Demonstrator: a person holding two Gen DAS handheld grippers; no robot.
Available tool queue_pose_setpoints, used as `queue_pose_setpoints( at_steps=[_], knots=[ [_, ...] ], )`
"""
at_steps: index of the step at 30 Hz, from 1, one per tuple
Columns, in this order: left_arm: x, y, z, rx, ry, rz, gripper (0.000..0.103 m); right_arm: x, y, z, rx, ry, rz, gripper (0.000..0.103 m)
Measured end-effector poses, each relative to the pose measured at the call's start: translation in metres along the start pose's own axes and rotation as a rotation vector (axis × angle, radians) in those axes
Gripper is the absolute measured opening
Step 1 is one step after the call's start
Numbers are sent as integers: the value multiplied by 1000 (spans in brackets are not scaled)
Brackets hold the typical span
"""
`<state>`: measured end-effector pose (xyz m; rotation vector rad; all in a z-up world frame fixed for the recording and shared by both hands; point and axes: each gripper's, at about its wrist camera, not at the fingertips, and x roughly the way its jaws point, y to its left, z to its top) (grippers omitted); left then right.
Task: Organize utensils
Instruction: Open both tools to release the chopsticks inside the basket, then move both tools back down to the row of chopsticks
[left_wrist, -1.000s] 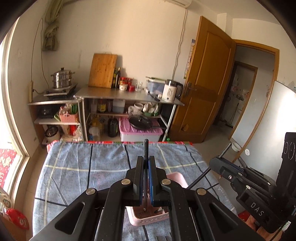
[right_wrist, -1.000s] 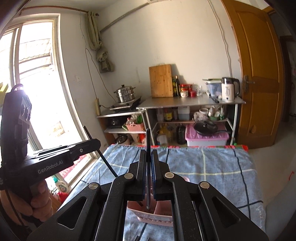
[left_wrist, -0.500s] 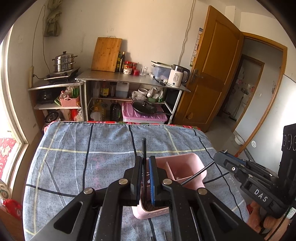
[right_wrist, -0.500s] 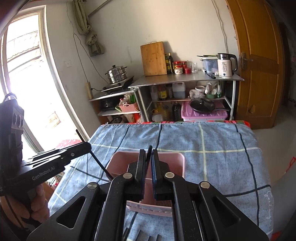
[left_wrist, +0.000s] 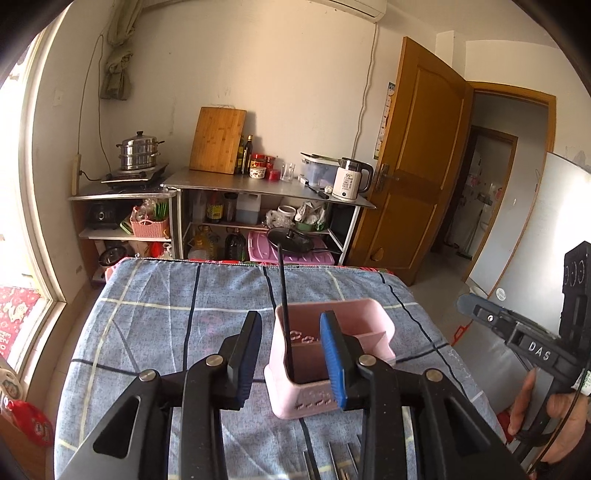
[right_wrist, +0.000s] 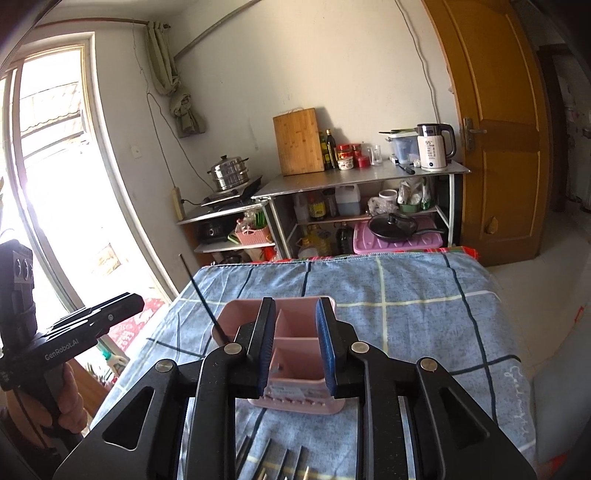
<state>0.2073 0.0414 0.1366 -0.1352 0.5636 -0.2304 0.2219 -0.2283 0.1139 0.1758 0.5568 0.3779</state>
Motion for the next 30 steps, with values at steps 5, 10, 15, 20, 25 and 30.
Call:
queue_pose_setpoints(
  at_steps=[5,10,15,20,25,30],
  knots=[
    [-25,-6,-33,12,-1,-4,33,-27,0,-22,-9,-4,-4,23],
    [-46,-16,-71,23,13,0,32,-55,-1,-54,-1,2,-19,23],
    [-63,-26,-102,29,6,-7,32,-75,-1,-81,-5,14,-35,23],
    [-75,-33,-130,26,7,-3,32,-87,2,-106,-10,37,-46,23],
    [-79,-33,-155,27,39,7,32,-91,4,-131,-10,73,-58,23],
    [-79,-28,-173,15,82,5,32,-88,5,-152,-22,122,-66,23]
  ],
)
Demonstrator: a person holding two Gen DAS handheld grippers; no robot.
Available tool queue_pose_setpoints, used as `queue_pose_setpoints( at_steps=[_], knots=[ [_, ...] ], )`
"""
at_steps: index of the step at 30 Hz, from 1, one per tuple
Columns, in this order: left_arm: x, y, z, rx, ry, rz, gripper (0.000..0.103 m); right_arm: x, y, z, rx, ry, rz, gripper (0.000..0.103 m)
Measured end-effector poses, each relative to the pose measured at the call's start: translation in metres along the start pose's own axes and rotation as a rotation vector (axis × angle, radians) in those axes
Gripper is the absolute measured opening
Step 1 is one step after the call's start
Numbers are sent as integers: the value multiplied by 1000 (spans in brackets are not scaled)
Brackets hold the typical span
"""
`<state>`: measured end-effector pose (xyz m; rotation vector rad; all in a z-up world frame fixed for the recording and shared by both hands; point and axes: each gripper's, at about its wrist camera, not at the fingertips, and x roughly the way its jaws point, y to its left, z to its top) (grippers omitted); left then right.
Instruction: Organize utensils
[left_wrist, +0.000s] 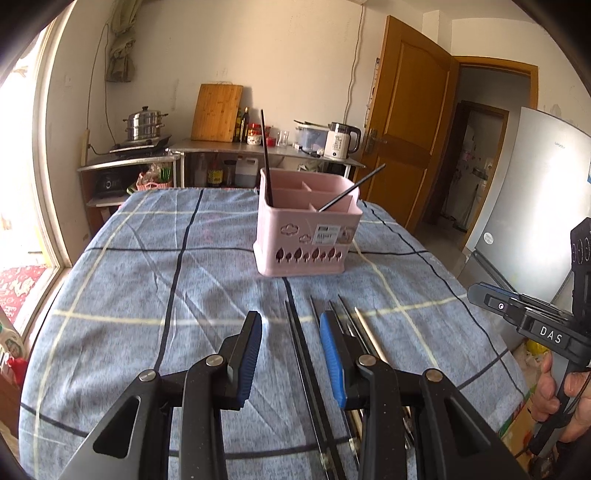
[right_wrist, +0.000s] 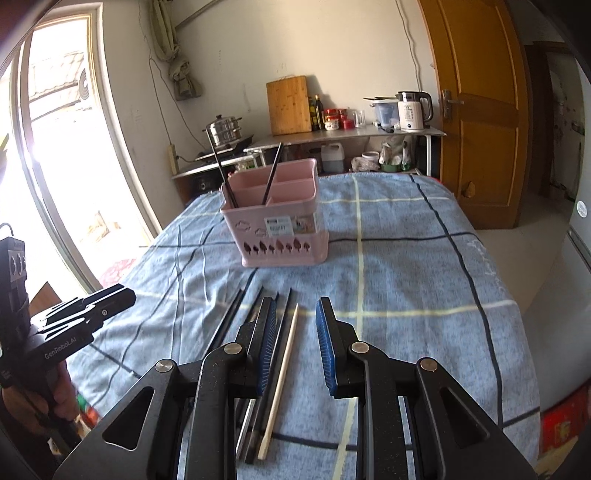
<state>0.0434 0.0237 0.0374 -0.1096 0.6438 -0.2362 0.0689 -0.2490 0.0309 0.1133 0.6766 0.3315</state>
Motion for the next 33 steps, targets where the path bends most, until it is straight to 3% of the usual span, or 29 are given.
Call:
queue_pose_setpoints(
  at_steps=[14,33],
  knots=[
    [28,4,-12,-15,73,-6,32,18,7,-10,-12,50,7,23],
    [126,6,-19,-14,230,-20,33,98,0,-24,21,197,-6,23]
  ],
)
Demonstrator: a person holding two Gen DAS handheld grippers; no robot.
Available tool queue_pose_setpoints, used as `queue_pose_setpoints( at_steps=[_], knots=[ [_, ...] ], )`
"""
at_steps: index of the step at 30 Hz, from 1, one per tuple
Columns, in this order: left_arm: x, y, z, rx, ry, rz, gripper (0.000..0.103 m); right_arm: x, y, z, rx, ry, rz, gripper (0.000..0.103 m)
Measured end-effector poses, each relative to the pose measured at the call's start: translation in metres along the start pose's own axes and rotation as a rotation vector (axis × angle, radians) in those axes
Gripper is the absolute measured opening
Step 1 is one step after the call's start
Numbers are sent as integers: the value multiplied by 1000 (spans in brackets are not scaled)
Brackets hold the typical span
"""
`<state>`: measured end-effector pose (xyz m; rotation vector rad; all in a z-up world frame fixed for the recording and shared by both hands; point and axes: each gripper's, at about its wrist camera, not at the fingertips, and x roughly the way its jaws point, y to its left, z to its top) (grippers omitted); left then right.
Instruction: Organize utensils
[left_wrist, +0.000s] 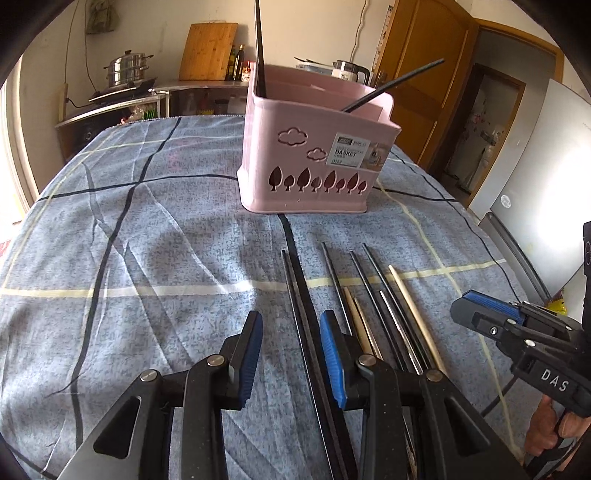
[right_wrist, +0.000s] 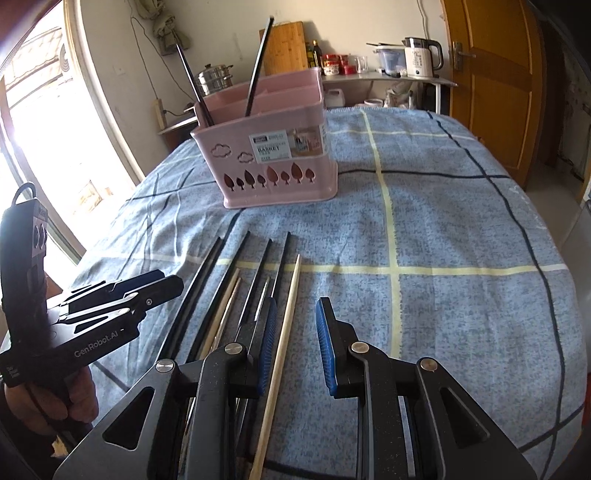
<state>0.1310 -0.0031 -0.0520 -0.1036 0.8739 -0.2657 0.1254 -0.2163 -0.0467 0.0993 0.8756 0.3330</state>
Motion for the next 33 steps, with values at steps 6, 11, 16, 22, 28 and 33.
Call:
queue_pose_setpoints(
  at_steps=[6,11,16,22,28,33],
  knots=[
    [16,2,6,-4,23,4,32,28,-1,4,10,46,-3,22],
    [24,-3,8,29,27,37,25,42,1,6,-7,65,-14,17],
    [24,-4,8,49,35,62,7,43,0,7,-25,76,-35,7],
    [14,6,2,18,43,38,7,35,-10,3,-4,86,-38,7],
    [22,4,13,22,75,39,7,40,-14,12,27,108,-29,7],
    [33,-1,23,35,92,58,7,49,-13,21,23,127,-47,7]
  ],
)
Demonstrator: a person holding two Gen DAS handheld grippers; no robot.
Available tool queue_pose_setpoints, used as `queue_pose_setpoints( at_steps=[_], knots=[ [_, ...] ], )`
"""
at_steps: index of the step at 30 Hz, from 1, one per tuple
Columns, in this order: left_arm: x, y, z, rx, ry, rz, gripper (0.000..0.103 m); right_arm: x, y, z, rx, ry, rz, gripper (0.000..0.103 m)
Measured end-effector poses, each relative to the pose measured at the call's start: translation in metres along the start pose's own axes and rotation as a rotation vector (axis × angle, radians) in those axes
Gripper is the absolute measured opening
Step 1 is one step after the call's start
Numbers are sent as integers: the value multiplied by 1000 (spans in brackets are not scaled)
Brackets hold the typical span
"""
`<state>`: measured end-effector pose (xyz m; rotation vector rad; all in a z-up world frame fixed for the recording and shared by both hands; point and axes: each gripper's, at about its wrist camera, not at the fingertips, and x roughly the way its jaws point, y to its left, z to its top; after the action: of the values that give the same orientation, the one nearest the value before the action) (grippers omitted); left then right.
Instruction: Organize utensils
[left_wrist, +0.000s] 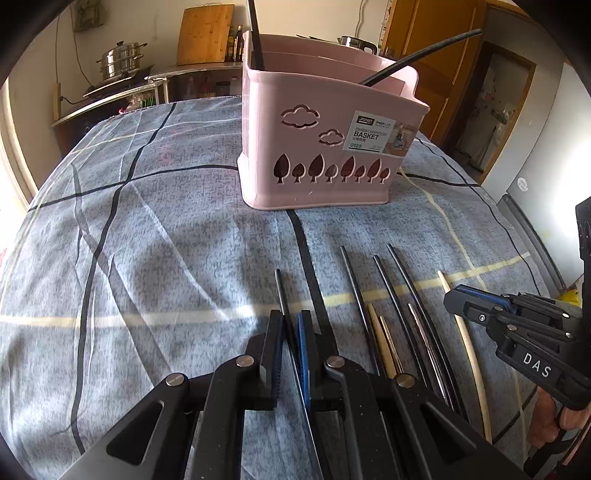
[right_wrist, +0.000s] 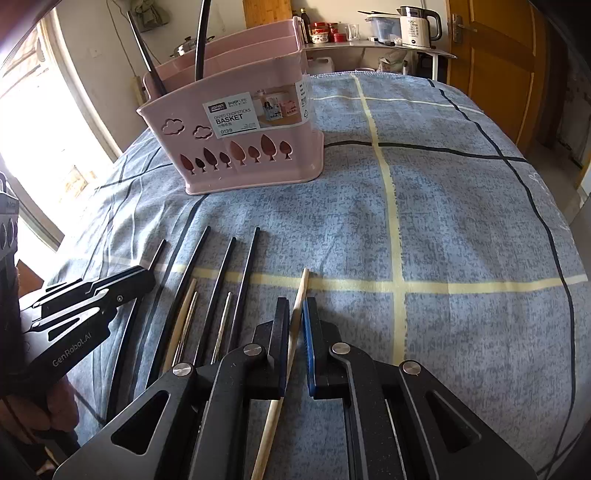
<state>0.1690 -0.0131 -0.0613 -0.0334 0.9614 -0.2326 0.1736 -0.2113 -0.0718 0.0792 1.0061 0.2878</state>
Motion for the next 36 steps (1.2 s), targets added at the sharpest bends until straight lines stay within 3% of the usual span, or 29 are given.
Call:
queue_pose_setpoints(
  at_steps=[7,14,36],
  knots=[
    [6,-9,5,43,7,41,7,8,4,9,-17,14,-24,7],
    [-3,0,11,-13,2,-11,5,3,1,15,-2,11,0,6],
    [-109,-8,75,26,-242,-103,4,-94,8,65,-28,-250,61,5]
  ],
)
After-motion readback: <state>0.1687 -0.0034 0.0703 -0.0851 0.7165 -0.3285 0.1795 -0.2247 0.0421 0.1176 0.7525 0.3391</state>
